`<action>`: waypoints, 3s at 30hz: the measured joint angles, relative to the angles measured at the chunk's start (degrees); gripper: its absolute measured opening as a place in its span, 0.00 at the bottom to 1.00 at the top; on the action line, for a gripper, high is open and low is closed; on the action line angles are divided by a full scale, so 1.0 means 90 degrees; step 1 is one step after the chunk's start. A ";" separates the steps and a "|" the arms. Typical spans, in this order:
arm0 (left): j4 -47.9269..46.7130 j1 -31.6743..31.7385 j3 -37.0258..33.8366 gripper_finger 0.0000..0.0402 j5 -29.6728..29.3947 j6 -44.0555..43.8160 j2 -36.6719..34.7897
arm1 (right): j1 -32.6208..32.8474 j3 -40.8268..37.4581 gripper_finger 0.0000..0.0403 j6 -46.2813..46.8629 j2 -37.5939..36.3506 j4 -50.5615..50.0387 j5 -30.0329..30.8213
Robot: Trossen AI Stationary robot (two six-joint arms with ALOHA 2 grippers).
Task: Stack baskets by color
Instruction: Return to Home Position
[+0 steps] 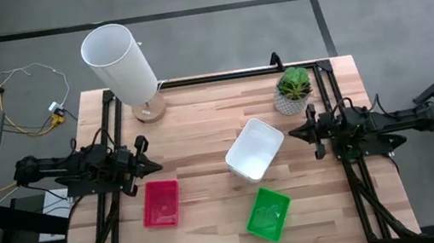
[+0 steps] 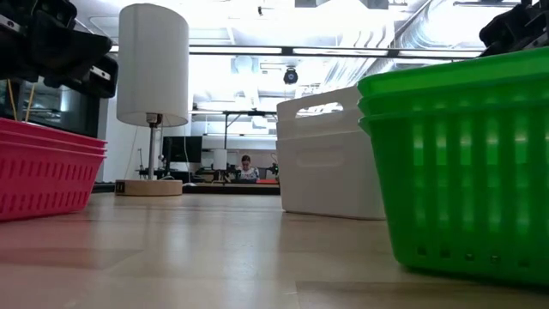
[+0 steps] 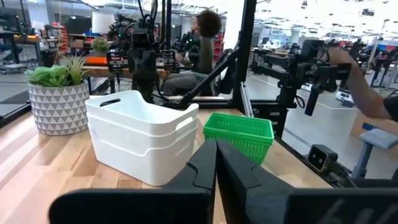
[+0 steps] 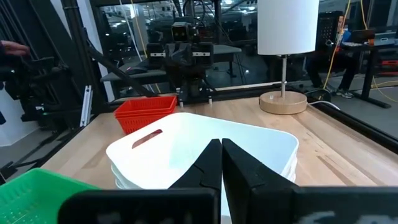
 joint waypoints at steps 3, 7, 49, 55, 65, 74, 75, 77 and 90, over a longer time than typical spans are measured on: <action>0.0000 0.0000 0.0000 0.00 -0.0002 0.0000 0.0000 | 0.0000 0.0000 0.00 0.0000 0.0000 -0.0001 -0.0001; 0.0002 0.0000 0.0000 0.00 -0.0012 0.0000 -0.0088 | 0.0000 0.0000 0.00 0.0000 0.0000 -0.0002 -0.0002; -0.0022 -0.0010 0.0000 0.00 -0.0158 0.0000 -0.0121 | 0.0010 -0.0005 0.00 0.0000 -0.0121 -0.0024 -0.0098; -0.0022 -0.0010 0.0000 0.00 -0.0158 0.0000 -0.0121 | 0.0010 -0.0005 0.00 0.0000 -0.0121 -0.0024 -0.0100; -0.0022 -0.0010 0.0000 0.00 -0.0158 0.0000 -0.0121 | 0.0010 -0.0007 0.00 0.0000 -0.0121 -0.0024 -0.0097; -0.0022 -0.0010 0.0000 0.00 -0.0158 0.0000 -0.0121 | 0.0010 -0.0007 0.00 0.0000 -0.0120 -0.0024 -0.0097; -0.0022 -0.0010 0.0000 0.00 -0.0158 0.0000 -0.0121 | 0.0010 -0.0007 0.00 0.0000 -0.0121 -0.0024 -0.0097; -0.0022 -0.0010 0.0000 0.00 -0.0158 0.0000 -0.0121 | 0.0010 -0.0007 0.00 0.0000 -0.0119 -0.0024 -0.0097; -0.0021 -0.0010 0.0000 0.00 -0.0158 0.0000 -0.0121 | 0.0010 -0.0007 0.00 0.0000 -0.0119 -0.0024 -0.0097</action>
